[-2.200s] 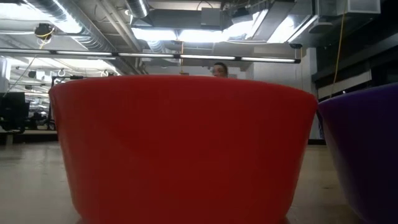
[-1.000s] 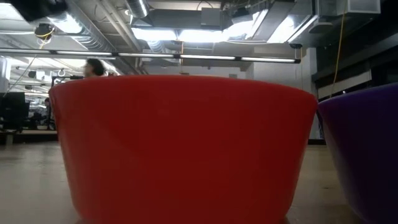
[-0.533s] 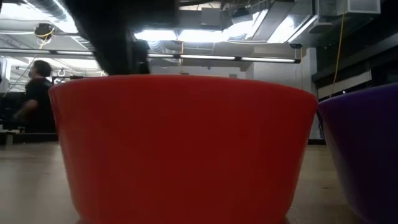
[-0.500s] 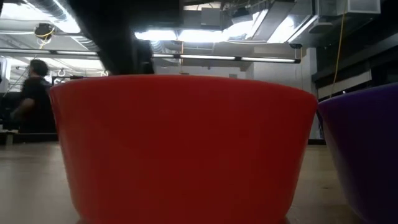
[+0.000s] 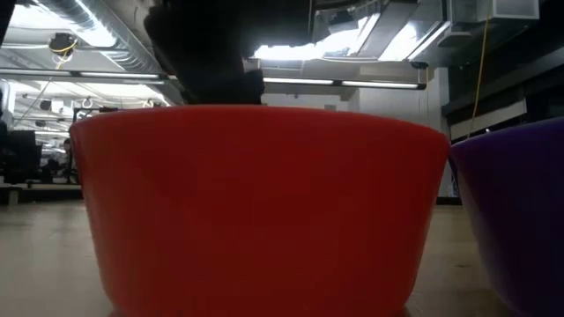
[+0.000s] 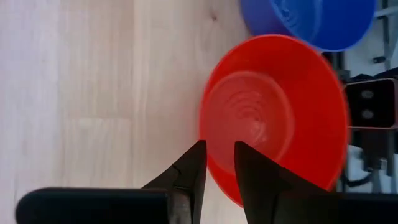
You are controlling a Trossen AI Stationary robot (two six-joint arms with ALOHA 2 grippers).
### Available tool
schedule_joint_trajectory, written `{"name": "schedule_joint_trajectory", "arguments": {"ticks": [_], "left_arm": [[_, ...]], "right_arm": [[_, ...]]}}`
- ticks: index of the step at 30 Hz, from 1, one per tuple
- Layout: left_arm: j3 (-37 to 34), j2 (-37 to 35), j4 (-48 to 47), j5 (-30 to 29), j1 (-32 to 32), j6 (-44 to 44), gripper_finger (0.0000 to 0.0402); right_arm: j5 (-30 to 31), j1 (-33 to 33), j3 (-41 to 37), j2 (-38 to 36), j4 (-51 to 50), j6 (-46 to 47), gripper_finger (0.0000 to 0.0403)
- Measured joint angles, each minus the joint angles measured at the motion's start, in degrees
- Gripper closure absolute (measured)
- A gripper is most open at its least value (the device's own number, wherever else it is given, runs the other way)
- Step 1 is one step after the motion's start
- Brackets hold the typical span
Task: Nest bowls inside each other
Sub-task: Stack the red bowl on top of the green bowl
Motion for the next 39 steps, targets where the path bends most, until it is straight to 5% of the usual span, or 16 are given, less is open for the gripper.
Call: {"name": "schedule_joint_trajectory", "arguments": {"ticks": [34, 39], "left_arm": [[-0.02, 4.41, 0.37, -6.68, -1.23, -1.18, 0.0333], [-0.02, 3.98, -3.09, -9.86, -2.6, -2.95, 0.0391]], "right_arm": [[0.01, 0.35, 0.0, 0.0, 1.4, -0.04, 0.0298], [0.01, 0.35, 0.0, 0.0, 2.07, -0.06, 0.0298]]}}
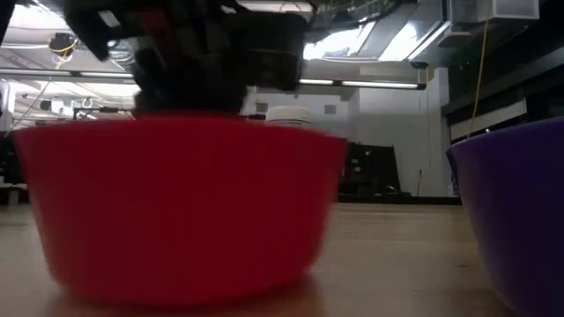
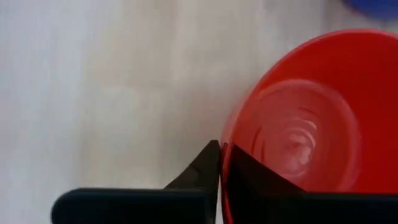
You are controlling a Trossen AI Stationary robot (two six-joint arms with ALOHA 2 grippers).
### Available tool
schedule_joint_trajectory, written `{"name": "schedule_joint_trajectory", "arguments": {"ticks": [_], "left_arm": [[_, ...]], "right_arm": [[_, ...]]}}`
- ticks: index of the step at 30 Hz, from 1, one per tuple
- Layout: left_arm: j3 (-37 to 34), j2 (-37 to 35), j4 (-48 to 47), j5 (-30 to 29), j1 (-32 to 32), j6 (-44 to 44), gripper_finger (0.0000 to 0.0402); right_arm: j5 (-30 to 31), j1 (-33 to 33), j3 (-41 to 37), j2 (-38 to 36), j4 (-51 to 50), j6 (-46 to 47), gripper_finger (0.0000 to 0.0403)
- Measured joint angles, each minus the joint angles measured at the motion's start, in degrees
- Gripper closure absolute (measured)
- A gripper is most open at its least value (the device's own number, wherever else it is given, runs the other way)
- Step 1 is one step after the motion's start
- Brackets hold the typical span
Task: Nest bowls inside each other
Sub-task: Stack the red bowl on top of the green bowl
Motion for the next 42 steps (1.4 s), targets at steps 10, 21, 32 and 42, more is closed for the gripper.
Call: {"name": "schedule_joint_trajectory", "arguments": {"ticks": [10, 21, 32, 42], "left_arm": [[-0.02, -11.01, -27.25, -6.1, -5.89, -4.46, 0.0398], [-14.07, -30.52, -36.35, -6.09, -21.68, -33.89, 0.0399], [-21.63, -36.26, -38.54, 0.73, -35.43, -49.37, 0.0399], [-21.64, -35.13, -32.58, -4.24, -41.27, -58.0, 0.0386]], "right_arm": [[0.0, 0.0, 0.0, 0.36, 0.25, -0.42, 0.0298], [0.0, 0.26, -0.02, 1.94, 1.12, -0.38, 0.0298], [0.01, 0.26, -0.02, 1.95, 2.88, -0.18, 0.0298], [0.46, 0.26, -0.02, 1.95, 3.13, -0.83, 0.0298]]}}
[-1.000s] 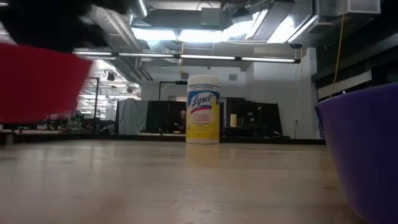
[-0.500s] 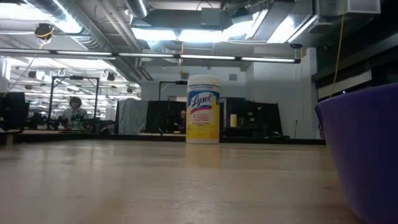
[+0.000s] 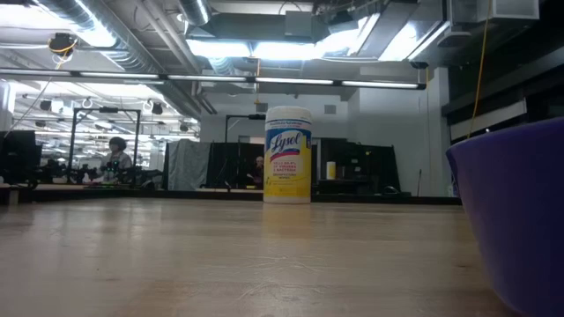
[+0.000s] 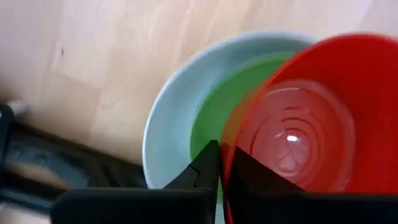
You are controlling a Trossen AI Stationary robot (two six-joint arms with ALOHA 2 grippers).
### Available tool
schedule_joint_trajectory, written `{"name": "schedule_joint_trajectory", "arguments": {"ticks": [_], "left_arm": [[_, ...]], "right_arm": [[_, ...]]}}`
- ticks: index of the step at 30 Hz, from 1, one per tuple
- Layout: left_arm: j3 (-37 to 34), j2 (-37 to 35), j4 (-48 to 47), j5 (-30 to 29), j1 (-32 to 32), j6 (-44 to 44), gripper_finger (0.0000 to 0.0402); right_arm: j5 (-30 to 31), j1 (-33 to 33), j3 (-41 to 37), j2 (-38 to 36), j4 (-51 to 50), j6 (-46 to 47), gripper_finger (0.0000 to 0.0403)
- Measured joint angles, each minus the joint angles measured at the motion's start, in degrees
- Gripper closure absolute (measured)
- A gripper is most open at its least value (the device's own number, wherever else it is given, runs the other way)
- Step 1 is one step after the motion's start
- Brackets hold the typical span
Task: Nest bowls inside each other
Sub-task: Stack the red bowl on top of the green bowl, then stack the blue bowl on top of the red bowl
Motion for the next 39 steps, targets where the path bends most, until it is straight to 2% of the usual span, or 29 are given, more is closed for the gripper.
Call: {"name": "schedule_joint_trajectory", "arguments": {"ticks": [4, 11, 13, 15, 16, 20, 22, 23, 25, 29, 31, 34, 36, 39], "left_arm": [[0.0, 1.79, -0.4, -1.72, 0.0, -1.8, 0.0356], [0.0, 6.93, -0.62, 0.88, -0.41, -1.81, 0.0309], [0.0, 7.35, -0.48, -1.38, -0.45, -3.3, 0.0301], [0.0, 7.06, -0.47, -7.74, -0.52, -6.76, 0.0299], [0.0, 6.64, -0.46, -12.83, -1.0, -9.52, 0.0299], [0.02, 4.86, -2.0, -38.85, -3.14, -21.75, 0.0304], [0.02, 4.23, -1.83, -52.35, -3.29, -24.72, 0.0308], [0.02, 3.7, -1.8, -57.26, -3.11, -25.04, 0.031], [0.02, 3.14, -1.83, -62.19, -2.3, -24.44, 0.0314], [0.02, 1.9, -1.6, -63.26, -0.6, -21.88, 0.0322], [0.11, 1.22, 0.12, -60.31, 0.41, -18.05, 0.0324], [1.13, 0.54, 5.82, -52.99, 3.17, -5.67, 0.0324], [1.91, 0.27, 10.94, -49.34, 5.7, 4.41, 0.0325], [3.02, -0.44, 19.9, -46.9, 9.57, 17.91, 0.0325]], "right_arm": [[0.0, 0.0, 0.0, 0.0, 0.0, 0.01, 0.0298], [-0.35, 0.0, 0.0, 0.0, 0.5, 0.73, 0.0298], [-0.46, 0.0, 0.0, 0.0, 0.61, 0.75, 0.0298], [-0.46, 0.0, 0.0, 0.0, 0.61, 0.78, 0.0298], [-0.46, 0.0, 0.0, 0.0, 0.61, 0.78, 0.0298], [-0.48, 0.0, 0.0, 0.0, -0.25, 0.99, 0.0298], [-1.03, -0.02, 0.0, 0.19, -2.2, 2.67, 0.0298], [-1.96, -0.23, 0.02, 0.4, -3.88, 4.23, 0.0298], [-4.26, -0.72, 0.01, 1.17, -8.25, 8.57, 0.0298], [-6.11, -1.07, -0.02, 2.27, -10.5, 12.68, 0.0298], [-7.07, -1.04, -0.02, 2.7, -11.05, 14.47, 0.0298], [-12.12, -1.03, 0.0, 4.08, -17.17, 21.46, 0.0298], [-17.97, -1.05, 0.0, 5.99, -22.28, 27.08, 0.0298], [-27.03, -1.03, -0.02, 9.67, -26.93, 32.19, 0.0298]]}}
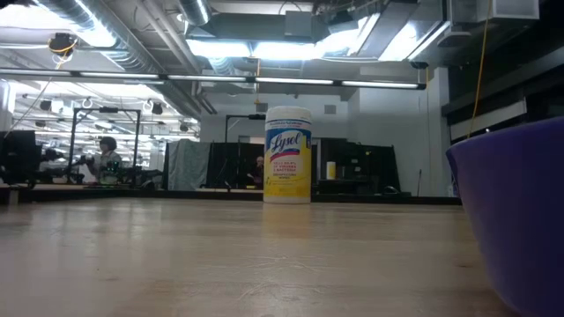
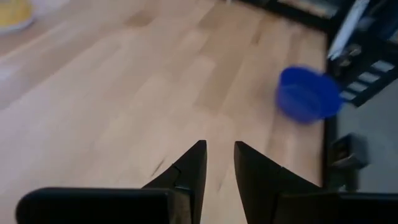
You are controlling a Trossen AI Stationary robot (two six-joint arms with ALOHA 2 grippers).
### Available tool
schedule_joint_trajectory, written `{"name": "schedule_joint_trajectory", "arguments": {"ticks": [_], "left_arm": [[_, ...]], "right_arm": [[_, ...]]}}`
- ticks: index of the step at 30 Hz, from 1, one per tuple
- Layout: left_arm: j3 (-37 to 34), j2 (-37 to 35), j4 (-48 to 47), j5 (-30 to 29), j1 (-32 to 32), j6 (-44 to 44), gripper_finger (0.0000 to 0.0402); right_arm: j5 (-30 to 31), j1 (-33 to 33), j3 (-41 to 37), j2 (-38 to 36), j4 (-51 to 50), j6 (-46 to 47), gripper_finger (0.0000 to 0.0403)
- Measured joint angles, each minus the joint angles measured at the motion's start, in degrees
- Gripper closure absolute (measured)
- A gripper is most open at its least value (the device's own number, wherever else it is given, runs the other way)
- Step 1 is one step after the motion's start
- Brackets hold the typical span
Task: Nest bowls inside each other
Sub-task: Stack the blue bowl on top of the red bowl
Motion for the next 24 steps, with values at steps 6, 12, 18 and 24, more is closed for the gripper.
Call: {"name": "schedule_joint_trajectory", "arguments": {"ticks": [6, 12, 18, 24], "left_arm": [[1.89, -2.68, 15.15, 1.12, 6.19, 21.66, 0.0323], [7.72, -2.91, 17.5, 6.19, 12.19, 37.03, 0.0333], [10.73, -2.9, 17.33, 7.18, 14.32, 43.28, 0.0341], [11.49, -2.87, 17.32, 6.57, 12.54, 43.84, 0.0349]], "right_arm": [[-13.78, -2.42, 0.02, 7.4, 2.12, 1.68, 0.0298], [-22.09, -9.35, 0.02, 13.88, 4.96, 0.21, 0.0298], [-27.48, -15.1, 0.02, 18.47, 4.99, -0.18, 0.0298], [-31.23, -17.17, 0.02, 22.94, 4.92, -2.11, 0.0297]]}}
